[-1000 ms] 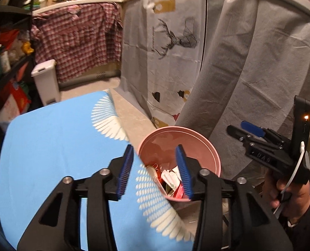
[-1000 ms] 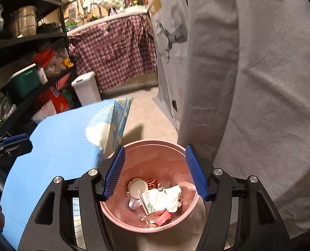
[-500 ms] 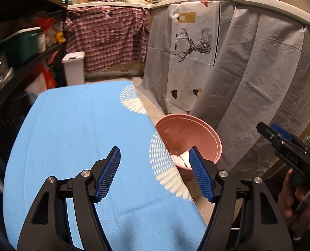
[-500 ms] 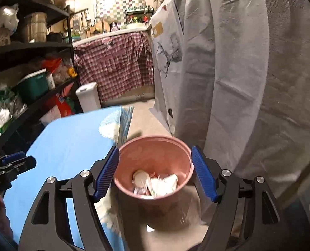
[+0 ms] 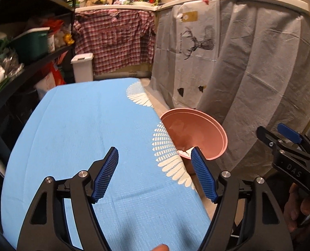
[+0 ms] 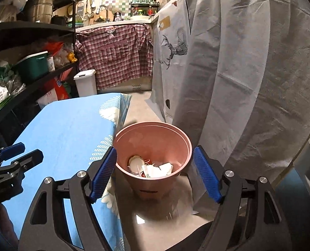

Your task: Collect trash

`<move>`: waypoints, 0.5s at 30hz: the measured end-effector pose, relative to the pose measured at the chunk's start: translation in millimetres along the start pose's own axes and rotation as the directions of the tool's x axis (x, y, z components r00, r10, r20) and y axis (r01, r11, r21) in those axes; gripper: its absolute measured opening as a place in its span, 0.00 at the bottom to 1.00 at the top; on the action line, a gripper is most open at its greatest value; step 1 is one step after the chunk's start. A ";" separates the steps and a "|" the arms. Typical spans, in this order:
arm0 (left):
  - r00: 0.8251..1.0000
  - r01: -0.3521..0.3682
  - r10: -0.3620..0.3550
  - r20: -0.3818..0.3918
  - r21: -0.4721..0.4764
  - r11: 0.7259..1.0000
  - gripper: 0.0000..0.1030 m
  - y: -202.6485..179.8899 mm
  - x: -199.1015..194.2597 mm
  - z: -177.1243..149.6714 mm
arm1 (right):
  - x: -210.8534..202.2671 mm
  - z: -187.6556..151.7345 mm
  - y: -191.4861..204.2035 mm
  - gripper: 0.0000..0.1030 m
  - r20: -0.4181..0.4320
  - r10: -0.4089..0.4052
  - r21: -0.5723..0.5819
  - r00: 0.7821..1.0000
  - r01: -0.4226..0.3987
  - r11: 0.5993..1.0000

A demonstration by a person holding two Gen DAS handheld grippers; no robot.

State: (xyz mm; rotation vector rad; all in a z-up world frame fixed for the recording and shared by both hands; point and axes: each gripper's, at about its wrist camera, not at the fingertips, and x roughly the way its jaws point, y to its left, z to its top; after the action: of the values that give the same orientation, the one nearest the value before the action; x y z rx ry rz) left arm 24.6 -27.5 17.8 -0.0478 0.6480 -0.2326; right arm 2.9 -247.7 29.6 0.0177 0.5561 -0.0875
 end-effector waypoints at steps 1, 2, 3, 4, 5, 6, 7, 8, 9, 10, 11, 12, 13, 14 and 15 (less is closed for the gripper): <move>1.000 -0.003 0.003 -0.007 -0.012 1.000 0.68 2.4 2.1 -0.1 | 0.8 0.2 0.0 0.73 -0.002 0.001 0.001 1.000 -0.001 1.000; 1.000 -0.003 0.003 -0.013 -0.022 1.000 0.68 3.9 3.5 -0.3 | 1.5 0.1 -0.4 0.73 -0.003 0.001 0.001 1.000 -0.001 1.000; 1.000 -0.005 0.004 -0.016 -0.028 1.000 0.68 4.7 4.6 -0.4 | 1.7 0.0 -0.4 0.73 -0.003 0.000 0.001 1.000 0.000 1.000; 1.000 -0.008 0.007 -0.017 -0.030 1.000 0.68 5.0 5.3 -0.6 | 2.4 0.8 -0.3 0.73 -0.004 0.001 0.000 1.000 -0.001 1.000; 1.000 -0.010 0.009 -0.017 -0.028 1.000 0.68 4.4 5.7 -1.0 | 3.3 0.5 -0.4 0.73 -0.007 0.001 -0.001 1.000 -0.001 1.000; 1.000 -0.010 0.010 -0.018 -0.026 1.000 0.68 3.6 6.2 -1.1 | 3.5 0.8 -0.6 0.73 -0.008 0.003 0.000 1.000 -0.003 1.000; 1.000 -0.012 0.012 -0.018 -0.024 1.000 0.68 3.2 6.5 -1.3 | 4.4 0.9 -1.0 0.73 -0.010 0.003 0.000 1.000 -0.003 1.000; 1.000 -0.014 0.013 -0.017 -0.025 1.000 0.68 3.1 6.6 -1.5 | 5.2 1.1 -1.4 0.73 -0.011 0.003 0.001 1.000 -0.003 1.000; 1.000 -0.013 0.013 -0.017 -0.027 1.000 0.68 3.1 7.0 -1.4 | 6.3 1.3 -0.9 0.73 -0.013 0.003 0.002 1.000 -0.003 1.000; 1.000 -0.013 0.012 -0.019 -0.029 0.999 0.68 2.5 8.2 -1.1 | 6.4 1.2 -0.7 0.73 -0.013 0.003 0.003 1.000 -0.003 1.000; 1.000 -0.011 0.010 -0.023 -0.031 0.999 0.68 2.5 9.2 -1.2 | 6.5 1.0 -0.9 0.73 -0.014 0.003 0.003 1.000 -0.003 1.000; 1.000 -0.009 0.008 -0.028 -0.034 0.999 0.68 2.6 10.3 -1.6 | 6.8 1.1 -0.7 0.73 -0.014 0.002 0.002 1.000 -0.002 1.000; 1.000 -0.009 0.008 -0.030 -0.036 0.999 0.68 3.0 10.6 -2.1 | 6.8 1.3 -0.6 0.73 -0.015 0.003 0.001 1.000 -0.003 1.000; 0.999 -0.009 0.008 -0.032 -0.037 0.999 0.68 3.0 11.0 -2.6 | 7.3 1.7 -0.2 0.73 -0.016 0.003 0.001 1.000 -0.003 1.000; 0.999 -0.009 0.008 -0.033 -0.037 0.999 0.68 3.1 11.1 -3.0 | 7.5 1.9 -0.3 0.73 -0.016 0.004 0.002 1.000 -0.004 1.000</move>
State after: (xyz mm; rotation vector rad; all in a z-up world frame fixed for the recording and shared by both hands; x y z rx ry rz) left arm 32.0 -27.0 8.5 -0.0766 0.6854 -0.2138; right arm 10.3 -248.7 27.2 0.0208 0.5720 -0.0843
